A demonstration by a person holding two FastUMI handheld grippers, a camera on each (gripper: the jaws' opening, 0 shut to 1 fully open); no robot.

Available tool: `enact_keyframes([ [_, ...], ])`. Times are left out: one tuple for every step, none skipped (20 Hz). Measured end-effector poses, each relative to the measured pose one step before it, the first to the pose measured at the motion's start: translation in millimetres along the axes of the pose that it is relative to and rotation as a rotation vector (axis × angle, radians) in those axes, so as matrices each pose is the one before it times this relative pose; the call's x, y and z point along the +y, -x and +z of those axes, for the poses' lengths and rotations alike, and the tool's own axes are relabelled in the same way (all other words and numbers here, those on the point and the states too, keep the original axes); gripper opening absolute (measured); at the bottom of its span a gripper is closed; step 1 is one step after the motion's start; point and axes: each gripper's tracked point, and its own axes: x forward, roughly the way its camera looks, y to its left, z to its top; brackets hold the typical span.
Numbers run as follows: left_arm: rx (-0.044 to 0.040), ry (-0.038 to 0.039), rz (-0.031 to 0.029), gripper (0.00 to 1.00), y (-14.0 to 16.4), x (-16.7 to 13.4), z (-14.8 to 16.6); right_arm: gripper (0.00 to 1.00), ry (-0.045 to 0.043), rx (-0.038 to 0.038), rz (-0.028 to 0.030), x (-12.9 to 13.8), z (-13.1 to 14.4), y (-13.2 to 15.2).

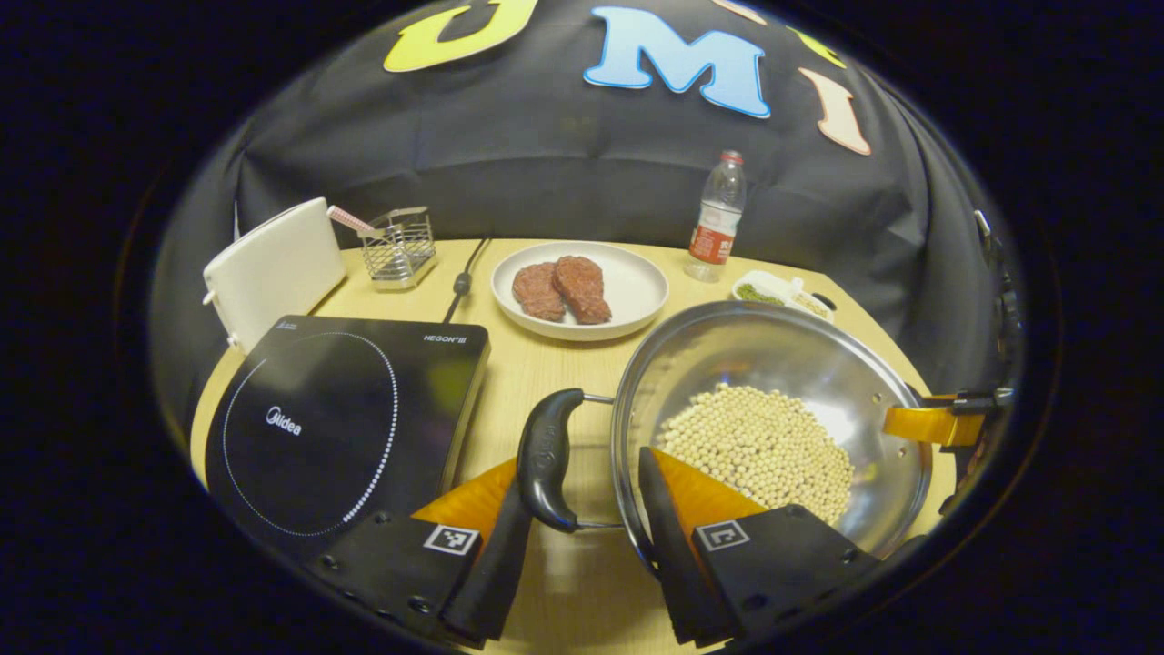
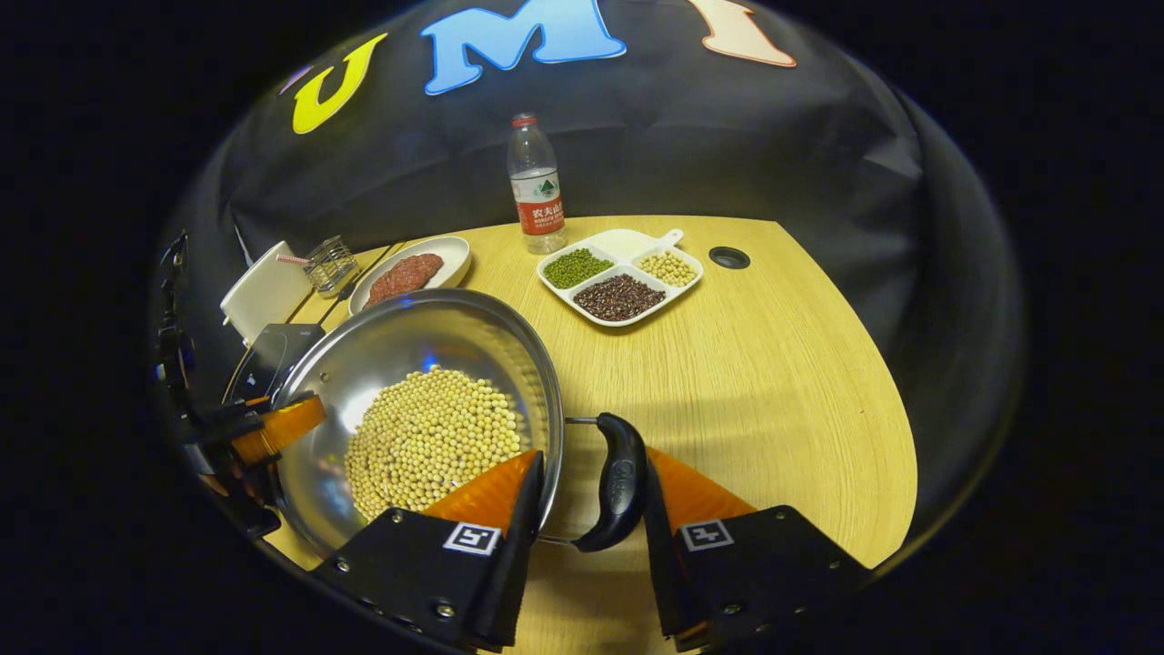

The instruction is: First push the handle of the pot to place it horizontally, then grasp the pot with both hands and set it on the induction cooktop.

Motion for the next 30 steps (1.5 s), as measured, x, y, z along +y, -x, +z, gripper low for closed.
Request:
enact_keyframes([
  [-0.00469,0.00815,0.00931,0.7,1.24,0.33,1.08,0.57,0.01312,-0.00768,0.00039,0.81,0.75,1.64],
  [0.00036,-0.00485,0.00884,0.69,0.07,0.63,-1.62,0.57,0.02028,0.00258,0.00076,0.16,0.2,-0.17],
  [0.00006,-0.00646,0.00603,0.68,1.09,0.95,-0.02,0.57,0.01582,0.00021,0.00029,0.71,-0.87,1.27],
  [-0.00058,-0.00223,0.00295,0.68,2.25,0.41,0.18,0.57,0.00778,0.00221,0.00399,1.01,2.47,1.18],
  [-0.00554,0.00389,0.00181,0.69,1.95,1.28,1.77,0.57,0.00395,-0.00262,0.00452,2.1,1.13,2.54],
  [-0.00753,0.00189,0.00118,0.69,3.61,1.57,2.06,0.57,0.00821,-0.00555,0.00301,2.28,3.63,3.28],
  [-0.00865,-0.00177,0.00276,0.69,3.73,3.91,3.28,0.57,0.0125,-0.00798,0.00081,3.29,3.68,3.83],
  [-0.01329,-0.00365,0.00209,0.65,4.3,3.63,3.32,0.57,0.01489,-0.01248,-0.00195,3.41,5.47,3.5],
  [-0.01148,-0.00393,0.00149,0.68,4.83,3.88,4.99,0.57,0.01066,-0.0115,-0.0024,4.11,4.04,4.5],
  [-0.00609,-0.00058,0.00188,0.69,3.6,4.66,3.39,0.57,0.00837,-0.00738,-0.00079,4.61,5.91,3.75],
  [-0.00449,0.00394,0.00055,0.67,3.96,4.85,3.55,0.57,0.00458,-0.0091,-0.00079,5.77,3.68,4.31],
  [-0.00775,0.00078,-0.00116,0.65,3.68,5.02,3.88,0.57,0.00251,-0.00428,-0.00097,5.53,3.97,3.65],
  [-0.00788,-0.00386,-0.00205,0.65,3.35,5.83,4.28,0.57,-0.00009,-0.00542,-0.00192,6.32,2.51,3.55],
  [-0.00692,-0.00801,-0.00322,0.65,3.11,6.1,3.29,0.57,-0.00265,-0.00589,-0.00465,6.16,3.17,3.42],
  [-0.00638,-0.00819,-0.00562,0.64,3.25,6.31,4.18,0.57,-0.00216,-0.00871,-0.00602,6.42,1.45,2.83],
  [-0.00563,-0.00536,-0.00595,0.64,2.77,6.67,3.27,0.57,-0.00533,-0.00187,-0.0072,7.3,1.25,3.97],
  [-0.00222,-0.00306,-0.00704,0.68,2.47,7.35,3.05,0.57,-0.00478,-0.00564,-0.006,7.91,0.13,4.23],
  [0.00119,-0.00147,-0.00676,0.68,2.44,7.1,0.89,0.57,0.00021,-0.00473,-0.00414,7.22,1.39,3.4],
  [-0.0021,-0.00207,-0.00343,0.68,1.68,7.07,1.54,0.57,-0.00351,-0.0036,-0.00284,7.47,0.68,3.23],
  [-0.00518,-0.00374,-0.00086,0.68,4.58,8.56,2.05,0.57,-0.00534,-0.00046,-0.00265,8.01,1.66,1.45],
  [-0.00378,-0.00482,0.00037,0.68,3.03,8.91,1.99,0.57,-0.0034,-0.00202,-0.00241,9.64,-0.13,1.69],
  [0.00328,-0.00355,0.00064,0.72,3.09,9.95,-1.2,0.57,0.00053,-0.00362,-0.00131,9.01,0.86,1.14],
  [0.00282,-0.00135,0.00024,0.71,2.59,9.16,-0.4,0.57,0.00261,-0.00273,-0.00075,9.57,0.25,1.23],
  [0.00314,-0.00058,0.001,0.7,3.56,10.41,-0.1,0.57,0.00186,-0.00224,-0.00037,9.15,2.12,0.39],
  [0.00016,-0.00027,0.00193,0.68,3.38,10.18,0.81,0.57,0.00186,-0.00006,0.00167,9.55,-1.1,1.22],
  [-0.00377,-0.00059,0.00216,0.64,2.15,9.72,0.84,0.57,0.00216,-0.00283,0.00234,9.82,0.97,0.44],
  [-0.00354,0.00015,0.0043,0.68,2.82,10.56,0.78,0.57,0.00046,-0.00153,0.0034,9.6,1.27,1.17],
  [-0.00362,0.00111,0.00361,0.69,2.69,10.06,0.25,0.57,-0.00056,-0.00155,0.00376,9.44,1.73,-0.5],
  [-0.00046,0.00162,0.00413,0.64,3.33,11.2,-0.48,0.57,0.00209,-0.00082,0.00381,9.73,0.86,1.12],
  [-0.00109,0.00242,0.00353,0.72,1.22,8.98,-0.47,0.57,0.00288,-0.00178,0.00426,9.0,2.3,-0.94],
])
